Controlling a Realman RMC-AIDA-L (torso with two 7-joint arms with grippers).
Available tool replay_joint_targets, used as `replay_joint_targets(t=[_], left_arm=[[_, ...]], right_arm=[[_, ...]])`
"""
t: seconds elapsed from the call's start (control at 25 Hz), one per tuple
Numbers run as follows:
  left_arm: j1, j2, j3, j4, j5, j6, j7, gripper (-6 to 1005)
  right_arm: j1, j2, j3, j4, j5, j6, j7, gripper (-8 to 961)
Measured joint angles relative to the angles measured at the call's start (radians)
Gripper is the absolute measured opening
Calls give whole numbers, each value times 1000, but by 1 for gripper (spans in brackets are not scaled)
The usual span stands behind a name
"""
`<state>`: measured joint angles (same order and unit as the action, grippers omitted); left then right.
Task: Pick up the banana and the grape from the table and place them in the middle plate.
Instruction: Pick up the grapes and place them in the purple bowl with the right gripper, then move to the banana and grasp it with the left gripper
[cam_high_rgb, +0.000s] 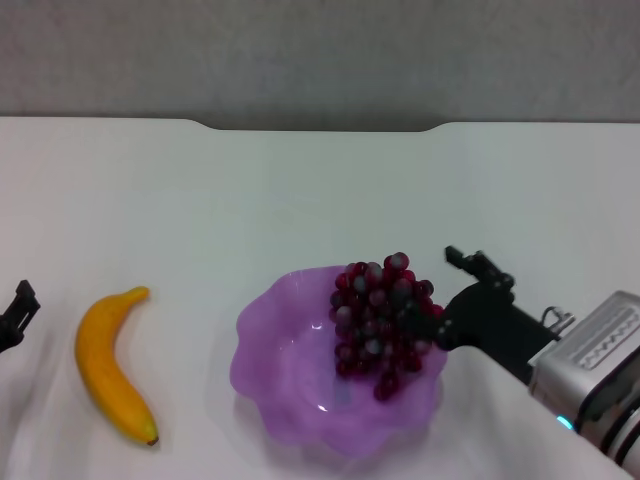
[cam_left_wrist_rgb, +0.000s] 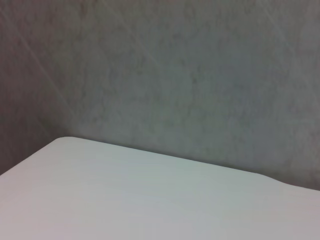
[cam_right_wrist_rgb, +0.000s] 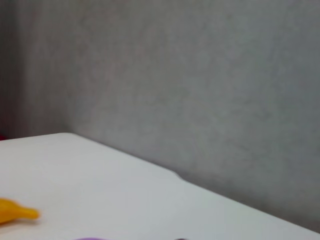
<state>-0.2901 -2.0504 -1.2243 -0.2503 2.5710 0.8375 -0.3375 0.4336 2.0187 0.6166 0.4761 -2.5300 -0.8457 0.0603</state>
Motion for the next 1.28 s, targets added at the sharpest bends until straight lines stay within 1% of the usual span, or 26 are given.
replay_joint_targets(t=[0.16,0.2,0.32,0.4,0.52,0.68,0.88,1.0,1.28], left_arm=[[9,1,-2,1,0,0,-2,846],[11,1,-3,2,0,0,-2,846],[12,2,-1,3,0,0,1,845],[10,2,1,3,1,0,1,845],[8,1,2,1,8,-1,-1,846],[8,-1,4,-1,11,-1,2,846],[3,-1,4,-3,12,-1,2,846],[2,-1,11,-2,12,-1,4,846],[6,3,75,-14,12,-2,11,845]], right_arm=[[-12,-8,66,-1,9,-16,-2,883],[-18,-10,80,0,7,-33,-3,897],[-53,-15,114,-2,2,-119,-25,895],[-81,-13,138,-6,3,-146,-70,894],[-120,-7,171,-29,15,-152,-132,893],[-118,-4,174,-79,52,-131,-136,893],[-84,-4,163,-160,86,-110,-154,893],[-76,-3,165,-171,88,-100,-180,893],[-81,0,164,-180,90,-37,-186,894]])
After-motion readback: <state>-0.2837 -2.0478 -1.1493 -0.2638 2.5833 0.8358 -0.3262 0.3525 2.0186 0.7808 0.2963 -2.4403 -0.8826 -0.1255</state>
